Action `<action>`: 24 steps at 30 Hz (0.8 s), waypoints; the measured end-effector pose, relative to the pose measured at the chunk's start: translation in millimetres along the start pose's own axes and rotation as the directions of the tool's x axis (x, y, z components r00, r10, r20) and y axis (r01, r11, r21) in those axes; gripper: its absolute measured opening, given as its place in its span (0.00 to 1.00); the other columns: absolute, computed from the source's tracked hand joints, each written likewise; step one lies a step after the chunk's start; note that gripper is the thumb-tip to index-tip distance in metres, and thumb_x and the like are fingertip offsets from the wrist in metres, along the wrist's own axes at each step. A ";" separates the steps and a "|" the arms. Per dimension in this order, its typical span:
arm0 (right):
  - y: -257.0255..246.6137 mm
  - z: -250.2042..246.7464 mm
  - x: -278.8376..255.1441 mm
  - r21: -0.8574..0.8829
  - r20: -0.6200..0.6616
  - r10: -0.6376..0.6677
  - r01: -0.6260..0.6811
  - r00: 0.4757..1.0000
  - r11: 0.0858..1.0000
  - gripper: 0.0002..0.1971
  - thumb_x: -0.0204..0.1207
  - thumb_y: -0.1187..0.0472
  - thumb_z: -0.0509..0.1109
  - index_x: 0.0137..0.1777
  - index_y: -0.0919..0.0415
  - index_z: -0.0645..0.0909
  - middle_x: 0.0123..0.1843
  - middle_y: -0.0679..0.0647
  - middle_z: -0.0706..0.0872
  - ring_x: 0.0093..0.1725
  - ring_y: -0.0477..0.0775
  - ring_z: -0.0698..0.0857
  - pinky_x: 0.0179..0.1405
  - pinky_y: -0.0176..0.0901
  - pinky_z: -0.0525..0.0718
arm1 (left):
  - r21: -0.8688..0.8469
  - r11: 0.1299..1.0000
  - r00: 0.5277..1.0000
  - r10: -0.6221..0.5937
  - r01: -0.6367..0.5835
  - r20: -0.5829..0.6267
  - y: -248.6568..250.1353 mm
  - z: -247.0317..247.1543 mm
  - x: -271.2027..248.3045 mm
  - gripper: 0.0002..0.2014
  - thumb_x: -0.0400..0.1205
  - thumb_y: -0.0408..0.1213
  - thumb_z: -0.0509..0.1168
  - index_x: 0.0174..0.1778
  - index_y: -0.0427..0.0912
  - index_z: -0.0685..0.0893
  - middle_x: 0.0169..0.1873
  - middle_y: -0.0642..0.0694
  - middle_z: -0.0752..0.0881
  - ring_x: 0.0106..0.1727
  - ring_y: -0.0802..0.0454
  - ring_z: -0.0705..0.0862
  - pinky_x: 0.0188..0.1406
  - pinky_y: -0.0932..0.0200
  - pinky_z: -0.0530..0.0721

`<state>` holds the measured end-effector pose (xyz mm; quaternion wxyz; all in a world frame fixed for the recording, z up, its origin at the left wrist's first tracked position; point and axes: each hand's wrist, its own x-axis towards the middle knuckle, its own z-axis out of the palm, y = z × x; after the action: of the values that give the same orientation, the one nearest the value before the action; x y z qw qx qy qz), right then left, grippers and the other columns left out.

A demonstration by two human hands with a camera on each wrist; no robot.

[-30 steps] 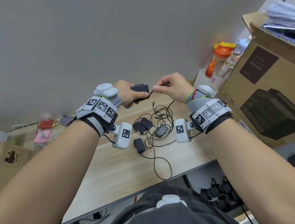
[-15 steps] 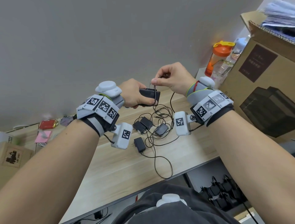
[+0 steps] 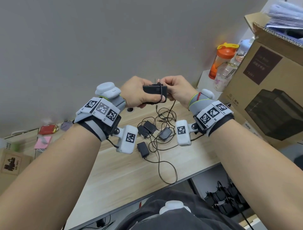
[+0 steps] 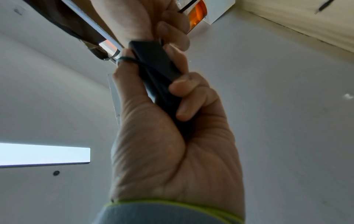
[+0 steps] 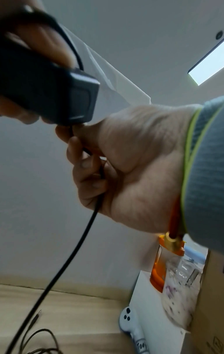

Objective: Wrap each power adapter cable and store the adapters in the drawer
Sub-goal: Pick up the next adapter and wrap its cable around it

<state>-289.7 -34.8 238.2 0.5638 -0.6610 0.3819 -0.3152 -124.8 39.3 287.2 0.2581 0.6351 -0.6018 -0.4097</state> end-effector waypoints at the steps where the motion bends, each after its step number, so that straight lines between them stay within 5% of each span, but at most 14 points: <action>1: 2.0 2.2 -0.6 0.000 -0.004 0.015 -0.015 1.000 1.000 0.14 0.85 0.61 0.66 0.38 0.63 0.83 0.22 0.47 0.72 0.20 0.45 0.63 0.21 0.35 0.57 | -0.044 0.999 0.999 0.015 -0.016 -0.032 0.5 -0.7 0.4 0.20 0.65 0.52 0.81 0.43 0.40 0.89 0.30 0.34 0.85 0.25 0.45 0.76 0.25 0.45 0.79; 3: 6.1 6.7 -2.2 -0.033 0.005 0.030 -0.030 1.000 0.999 0.13 0.86 0.62 0.64 0.43 0.71 0.82 0.20 0.45 0.72 0.20 0.45 0.63 0.19 0.34 0.59 | -0.129 0.991 0.993 0.024 -0.039 -0.116 0.6 -2.9 2.9 0.18 0.70 0.45 0.80 0.45 0.35 0.89 0.30 0.39 0.86 0.26 0.46 0.75 0.23 0.58 0.73; 4: 7.8 9.2 -3.7 -0.055 0.020 0.025 -0.024 1.000 0.998 0.14 0.86 0.61 0.63 0.41 0.67 0.82 0.20 0.44 0.71 0.21 0.45 0.63 0.18 0.33 0.60 | -0.156 0.987 0.986 0.013 -0.040 -0.167 1.1 -4.3 4.3 0.18 0.71 0.44 0.80 0.45 0.33 0.88 0.31 0.39 0.87 0.26 0.46 0.75 0.22 0.60 0.72; 6: 9.0 14.5 -6.5 -0.092 0.055 0.005 0.001 0.998 0.996 0.15 0.87 0.57 0.62 0.40 0.59 0.83 0.20 0.43 0.69 0.21 0.45 0.62 0.19 0.32 0.60 | -0.171 0.985 0.967 -0.016 -0.028 -0.253 2.1 -8.5 7.1 0.16 0.72 0.45 0.80 0.41 0.35 0.87 0.30 0.42 0.86 0.24 0.47 0.75 0.20 0.61 0.72; 10: -0.5 19.7 -12.3 -0.235 0.075 -0.040 0.057 0.996 0.970 0.16 0.86 0.52 0.64 0.44 0.58 0.89 0.22 0.43 0.62 0.21 0.43 0.59 0.21 0.30 0.58 | -0.109 0.993 0.944 -0.071 0.037 -0.323 -3.6 -18.4 12.6 0.20 0.69 0.52 0.79 0.42 0.37 0.89 0.27 0.47 0.87 0.21 0.50 0.75 0.24 0.60 0.74; 16: -18.8 15.1 -13.4 -0.437 0.116 -0.080 0.123 0.990 0.891 0.13 0.82 0.50 0.69 0.43 0.53 0.92 0.19 0.45 0.59 0.22 0.44 0.60 0.23 0.34 0.57 | 0.054 0.985 0.933 -0.138 0.165 -0.333 -19.0 -20.5 19.1 0.24 0.63 0.63 0.76 0.39 0.43 0.88 0.31 0.46 0.92 0.22 0.51 0.81 0.30 0.56 0.83; 19: -23.4 11.5 -11.6 -0.472 0.129 -0.101 0.151 0.986 0.869 0.11 0.80 0.51 0.72 0.41 0.53 0.92 0.21 0.45 0.65 0.24 0.44 0.63 0.26 0.35 0.61 | 0.184 0.960 0.941 -0.150 0.212 -0.304 -23.1 -20.7 20.3 0.30 0.58 0.68 0.74 0.39 0.43 0.87 0.31 0.45 0.92 0.27 0.50 0.83 0.42 0.47 0.89; 24: -26.8 0.5 -2.4 -0.463 0.097 -0.135 0.165 0.986 0.871 0.09 0.75 0.48 0.76 0.38 0.51 0.90 0.26 0.43 0.79 0.29 0.40 0.71 0.35 0.39 0.72 | 0.262 0.946 0.970 -0.140 0.189 -0.198 -21.0 -16.7 18.6 0.25 0.63 0.62 0.79 0.40 0.45 0.84 0.27 0.44 0.89 0.25 0.48 0.81 0.30 0.57 0.81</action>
<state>-286.5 -30.5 264.6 0.3725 -0.8148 0.3767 -0.2356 -100.4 21.4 274.8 0.1832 0.7470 -0.5729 -0.2830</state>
